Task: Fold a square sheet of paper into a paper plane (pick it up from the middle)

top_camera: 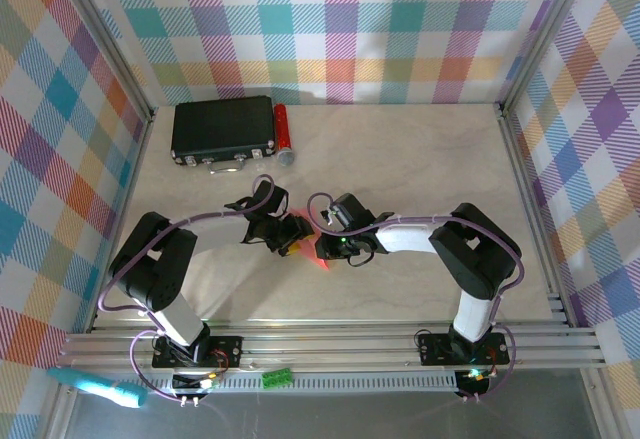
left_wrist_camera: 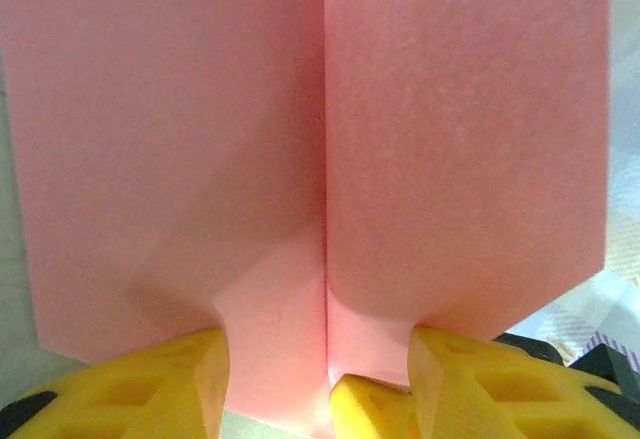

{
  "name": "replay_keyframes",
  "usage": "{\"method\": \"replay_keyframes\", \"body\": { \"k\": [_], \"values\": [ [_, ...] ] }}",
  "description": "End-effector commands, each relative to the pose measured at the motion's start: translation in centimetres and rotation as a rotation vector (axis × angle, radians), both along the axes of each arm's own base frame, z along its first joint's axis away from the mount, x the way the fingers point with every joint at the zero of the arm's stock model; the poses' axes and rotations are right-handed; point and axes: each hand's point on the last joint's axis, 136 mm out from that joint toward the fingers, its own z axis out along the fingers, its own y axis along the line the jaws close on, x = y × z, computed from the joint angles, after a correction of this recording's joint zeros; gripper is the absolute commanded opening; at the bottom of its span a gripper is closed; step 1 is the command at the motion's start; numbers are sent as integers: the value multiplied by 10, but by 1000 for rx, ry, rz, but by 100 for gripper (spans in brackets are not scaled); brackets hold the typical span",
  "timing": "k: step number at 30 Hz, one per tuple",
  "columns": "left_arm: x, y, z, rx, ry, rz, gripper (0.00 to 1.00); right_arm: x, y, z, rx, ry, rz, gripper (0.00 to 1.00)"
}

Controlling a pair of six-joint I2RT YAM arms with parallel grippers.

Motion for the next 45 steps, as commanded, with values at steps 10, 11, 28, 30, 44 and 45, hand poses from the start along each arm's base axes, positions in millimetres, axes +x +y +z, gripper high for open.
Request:
{"method": "replay_keyframes", "body": {
  "k": [10, 11, 28, 30, 44, 45],
  "values": [
    [-8, 6, -17, 25, 59, -6, 51, 8, 5, 15, 19, -32, -12, 24],
    [-8, 6, -17, 24, 58, -8, 51, 8, 5, 14, 17, -29, -19, 24],
    [-12, 8, -16, 23, 65, -2, 50, 12, 10, 6, 46, -29, -38, 23],
    [-13, 7, -15, 23, 65, -3, 50, 13, 10, 6, 44, -31, -38, 22],
    [-12, 7, -11, 17, 61, -2, 50, 11, 15, -1, 31, 6, -10, 17],
    [-12, 7, -11, 16, 60, -2, 50, 11, 14, -1, 30, 7, -9, 15]
  ]
}}
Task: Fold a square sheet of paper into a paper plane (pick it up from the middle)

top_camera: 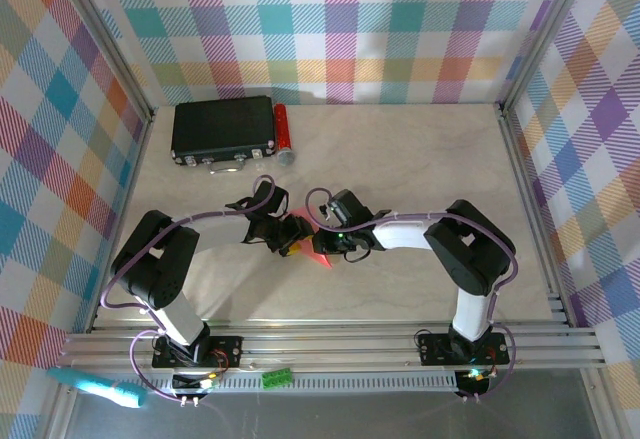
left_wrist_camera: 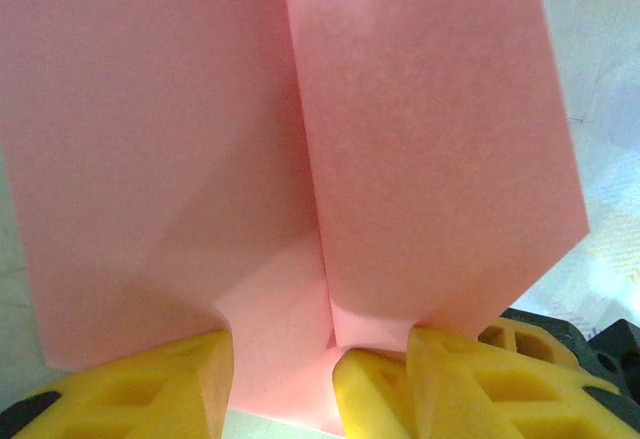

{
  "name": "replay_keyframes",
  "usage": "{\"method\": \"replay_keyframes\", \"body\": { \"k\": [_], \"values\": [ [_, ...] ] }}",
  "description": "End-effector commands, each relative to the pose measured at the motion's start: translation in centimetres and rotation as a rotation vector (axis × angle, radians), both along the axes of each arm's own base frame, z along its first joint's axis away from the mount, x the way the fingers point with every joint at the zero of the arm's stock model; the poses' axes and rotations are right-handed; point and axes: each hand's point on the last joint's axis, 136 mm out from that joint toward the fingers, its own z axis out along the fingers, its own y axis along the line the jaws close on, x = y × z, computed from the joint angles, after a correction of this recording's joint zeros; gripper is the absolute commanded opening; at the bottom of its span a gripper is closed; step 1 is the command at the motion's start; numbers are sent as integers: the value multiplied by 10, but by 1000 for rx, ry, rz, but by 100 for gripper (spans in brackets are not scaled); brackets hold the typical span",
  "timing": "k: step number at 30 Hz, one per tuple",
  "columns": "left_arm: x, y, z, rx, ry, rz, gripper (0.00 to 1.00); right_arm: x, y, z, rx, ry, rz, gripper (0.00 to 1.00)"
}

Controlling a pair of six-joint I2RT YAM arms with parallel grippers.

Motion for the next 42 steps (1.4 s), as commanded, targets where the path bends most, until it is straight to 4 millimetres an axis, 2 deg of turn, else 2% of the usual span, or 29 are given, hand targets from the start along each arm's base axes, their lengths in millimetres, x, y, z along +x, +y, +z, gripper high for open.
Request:
{"method": "replay_keyframes", "body": {
  "k": [1, 5, 13, 17, 21, 30, 42],
  "values": [
    [-11, 8, -7, 26, 48, 3, 50, -1, 2, -2, -2, 13, 18, 13],
    [-4, 6, 3, 15, 19, 5, 50, -4, 1, 1, 9, 15, 30, 10],
    [23, 11, 49, -37, -140, 64, 53, -9, -6, 5, 97, 67, 54, 4],
    [31, 16, 59, -69, -202, 97, 54, -13, -10, 4, 155, 115, 63, 4],
    [32, 8, 64, -153, -235, 93, 50, -15, -13, 3, 200, 152, 71, 4],
    [29, -15, 52, -299, -220, 73, 28, -14, -24, 5, 285, 188, 52, 4],
    [28, -44, 32, -346, -171, 4, 12, -5, -32, 8, 336, 181, 94, 4]
  ]
}}
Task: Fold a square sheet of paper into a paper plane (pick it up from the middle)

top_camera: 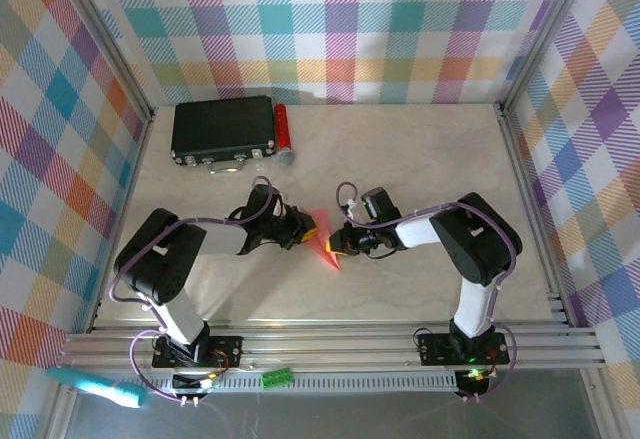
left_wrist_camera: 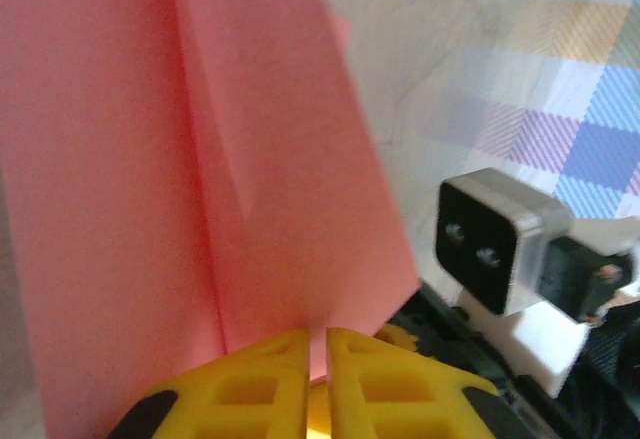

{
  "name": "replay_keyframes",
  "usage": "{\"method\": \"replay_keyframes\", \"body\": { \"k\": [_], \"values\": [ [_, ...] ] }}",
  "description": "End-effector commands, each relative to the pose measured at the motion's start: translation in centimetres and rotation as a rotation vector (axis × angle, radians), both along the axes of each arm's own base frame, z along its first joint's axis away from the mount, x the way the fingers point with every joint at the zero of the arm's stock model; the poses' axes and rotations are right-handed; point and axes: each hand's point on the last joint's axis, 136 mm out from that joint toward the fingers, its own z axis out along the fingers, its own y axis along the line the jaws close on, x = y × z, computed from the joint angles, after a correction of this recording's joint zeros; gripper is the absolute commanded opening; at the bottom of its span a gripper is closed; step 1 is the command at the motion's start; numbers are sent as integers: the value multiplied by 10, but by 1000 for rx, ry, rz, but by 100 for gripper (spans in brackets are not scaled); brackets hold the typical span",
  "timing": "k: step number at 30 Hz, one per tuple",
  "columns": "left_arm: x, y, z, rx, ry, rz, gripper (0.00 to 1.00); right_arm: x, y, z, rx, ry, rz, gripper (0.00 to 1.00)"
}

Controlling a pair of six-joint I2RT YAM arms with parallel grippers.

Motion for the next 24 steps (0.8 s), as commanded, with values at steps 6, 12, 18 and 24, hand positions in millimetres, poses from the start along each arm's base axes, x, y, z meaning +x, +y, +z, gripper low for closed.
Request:
{"method": "replay_keyframes", "body": {
  "k": [6, 12, 18, 24],
  "values": [
    [4, -14, 6, -14, -26, -47, 12, -5, 0, 3, 17, -10, 59, 6],
    [-5, -10, 3, 0, -14, -61, 14, -6, 1, 7, 32, 13, 52, 8],
    [-19, 0, -2, 27, 0, -60, 15, -7, 3, 10, 44, 6, 67, 9],
    [-33, 11, -14, 92, 20, -60, 15, 0, 3, 13, -2, -71, 124, 9]
  ]
}}
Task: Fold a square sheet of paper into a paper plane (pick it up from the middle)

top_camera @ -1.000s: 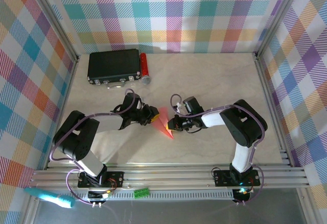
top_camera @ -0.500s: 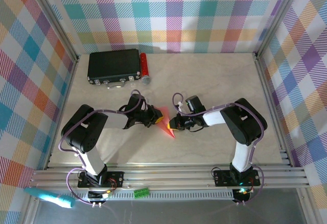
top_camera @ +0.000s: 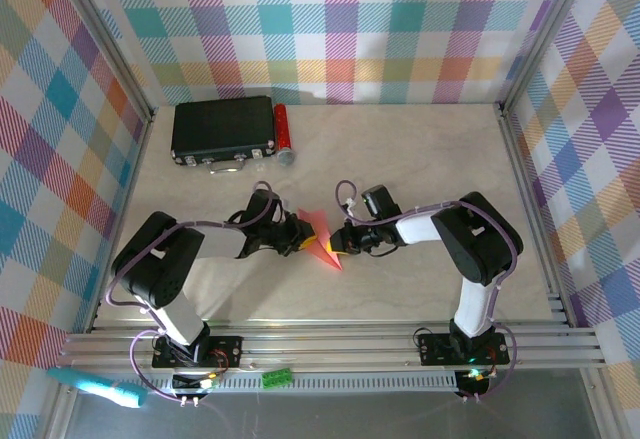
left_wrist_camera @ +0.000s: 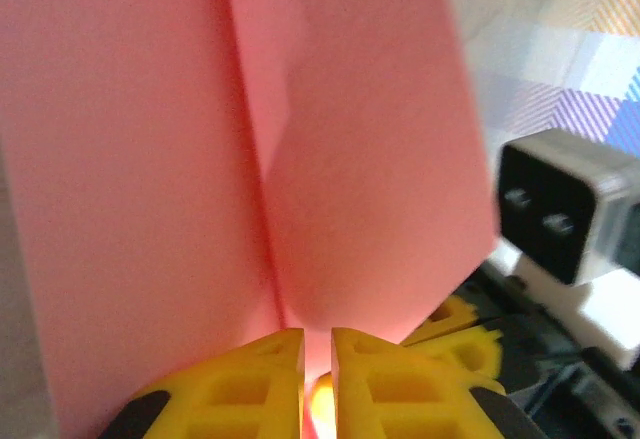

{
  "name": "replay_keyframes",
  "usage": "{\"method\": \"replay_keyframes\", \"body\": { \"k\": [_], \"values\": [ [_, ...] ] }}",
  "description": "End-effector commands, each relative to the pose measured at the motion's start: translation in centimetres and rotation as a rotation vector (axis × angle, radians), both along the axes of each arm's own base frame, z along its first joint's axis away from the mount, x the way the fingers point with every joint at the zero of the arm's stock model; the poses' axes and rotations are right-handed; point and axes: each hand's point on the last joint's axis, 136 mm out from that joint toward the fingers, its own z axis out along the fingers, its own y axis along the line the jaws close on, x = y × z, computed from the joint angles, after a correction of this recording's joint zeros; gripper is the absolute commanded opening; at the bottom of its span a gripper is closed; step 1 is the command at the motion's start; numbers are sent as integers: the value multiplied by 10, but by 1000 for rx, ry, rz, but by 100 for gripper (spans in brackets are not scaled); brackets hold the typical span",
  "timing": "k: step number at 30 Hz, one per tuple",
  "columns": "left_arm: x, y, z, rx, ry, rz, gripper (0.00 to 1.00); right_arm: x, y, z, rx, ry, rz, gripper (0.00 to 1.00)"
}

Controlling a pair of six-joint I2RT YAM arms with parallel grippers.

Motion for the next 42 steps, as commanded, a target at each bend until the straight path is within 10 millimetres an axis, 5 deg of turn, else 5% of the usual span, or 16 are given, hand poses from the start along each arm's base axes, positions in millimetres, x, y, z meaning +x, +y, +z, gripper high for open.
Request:
{"method": "replay_keyframes", "body": {
  "k": [1, 22, 42],
  "values": [
    [-14, 4, -6, 51, 2, -27, 15, 5, 2, 8, -6, -70, 62, 9],
    [-21, 0, -22, 112, 27, -41, 14, -1, -1, -11, -32, 28, 27, 16],
    [8, -19, 24, 0, -112, -12, 22, -5, 0, -17, -49, 96, 36, 12]
  ]
}}
